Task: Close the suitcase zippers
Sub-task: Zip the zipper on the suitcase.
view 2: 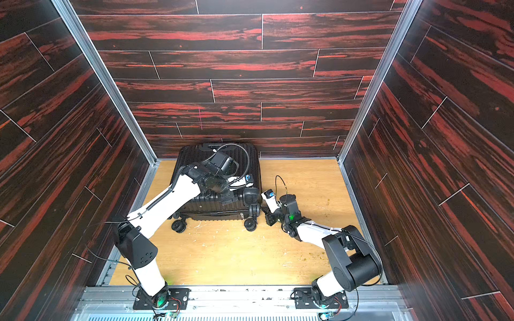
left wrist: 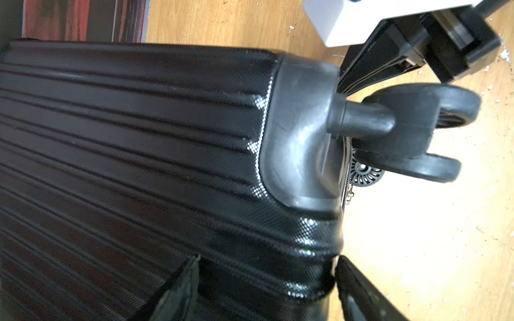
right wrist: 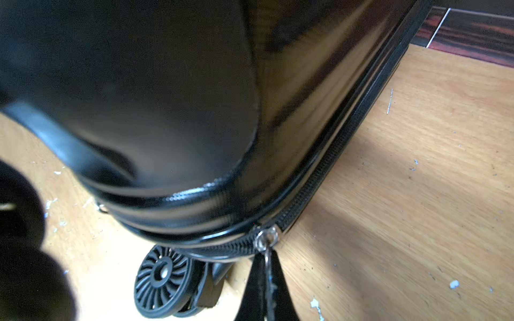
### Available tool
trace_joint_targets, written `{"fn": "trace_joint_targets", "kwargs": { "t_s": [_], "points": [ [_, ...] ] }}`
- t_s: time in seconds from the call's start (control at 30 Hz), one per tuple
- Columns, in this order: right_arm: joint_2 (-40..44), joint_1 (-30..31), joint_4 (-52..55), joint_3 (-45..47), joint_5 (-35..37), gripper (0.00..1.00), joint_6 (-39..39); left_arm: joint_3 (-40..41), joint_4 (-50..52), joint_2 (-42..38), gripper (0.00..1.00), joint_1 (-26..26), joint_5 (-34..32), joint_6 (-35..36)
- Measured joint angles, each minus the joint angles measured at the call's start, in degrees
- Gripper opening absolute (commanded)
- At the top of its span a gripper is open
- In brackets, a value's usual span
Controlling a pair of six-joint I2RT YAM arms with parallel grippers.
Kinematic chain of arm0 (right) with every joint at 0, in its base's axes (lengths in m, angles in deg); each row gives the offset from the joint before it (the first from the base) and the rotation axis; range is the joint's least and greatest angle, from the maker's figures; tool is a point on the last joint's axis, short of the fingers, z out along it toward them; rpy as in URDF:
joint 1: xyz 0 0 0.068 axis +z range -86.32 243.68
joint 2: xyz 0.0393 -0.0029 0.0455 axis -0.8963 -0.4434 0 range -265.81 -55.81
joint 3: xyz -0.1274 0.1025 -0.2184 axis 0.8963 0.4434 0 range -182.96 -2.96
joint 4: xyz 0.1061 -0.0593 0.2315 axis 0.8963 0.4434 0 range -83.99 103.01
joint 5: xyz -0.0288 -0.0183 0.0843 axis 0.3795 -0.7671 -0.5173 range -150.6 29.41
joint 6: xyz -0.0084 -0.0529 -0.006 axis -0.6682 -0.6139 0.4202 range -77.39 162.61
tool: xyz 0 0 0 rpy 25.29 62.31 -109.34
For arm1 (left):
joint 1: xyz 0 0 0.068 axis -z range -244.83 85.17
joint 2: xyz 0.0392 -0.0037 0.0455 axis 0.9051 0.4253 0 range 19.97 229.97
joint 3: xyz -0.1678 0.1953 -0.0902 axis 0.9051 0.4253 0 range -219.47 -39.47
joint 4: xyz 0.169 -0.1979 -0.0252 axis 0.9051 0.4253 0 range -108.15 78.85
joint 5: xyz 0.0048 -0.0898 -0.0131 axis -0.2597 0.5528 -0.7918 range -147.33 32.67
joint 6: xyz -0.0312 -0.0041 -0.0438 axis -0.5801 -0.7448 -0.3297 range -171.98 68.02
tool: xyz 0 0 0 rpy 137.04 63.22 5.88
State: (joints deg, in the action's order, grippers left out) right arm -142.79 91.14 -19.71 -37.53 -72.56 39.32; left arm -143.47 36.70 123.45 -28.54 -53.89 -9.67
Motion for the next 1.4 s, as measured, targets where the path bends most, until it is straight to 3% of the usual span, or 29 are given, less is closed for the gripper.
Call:
{"fn": "trace_joint_targets", "kwargs": {
  "t_s": [0.57, 1.4],
  "points": [
    [2.9, 0.5, -3.2, 4.4, -4.4, 0.0, 4.5, 7.9, -7.6, -4.1, 0.76, 1.3, -5.1, -3.5],
    [5.8, 0.6, -9.5, 9.7, -4.1, 0.0, 13.2, 9.8, -15.9, -2.8, 0.75, 3.1, -4.1, -8.7]
  ]
}}
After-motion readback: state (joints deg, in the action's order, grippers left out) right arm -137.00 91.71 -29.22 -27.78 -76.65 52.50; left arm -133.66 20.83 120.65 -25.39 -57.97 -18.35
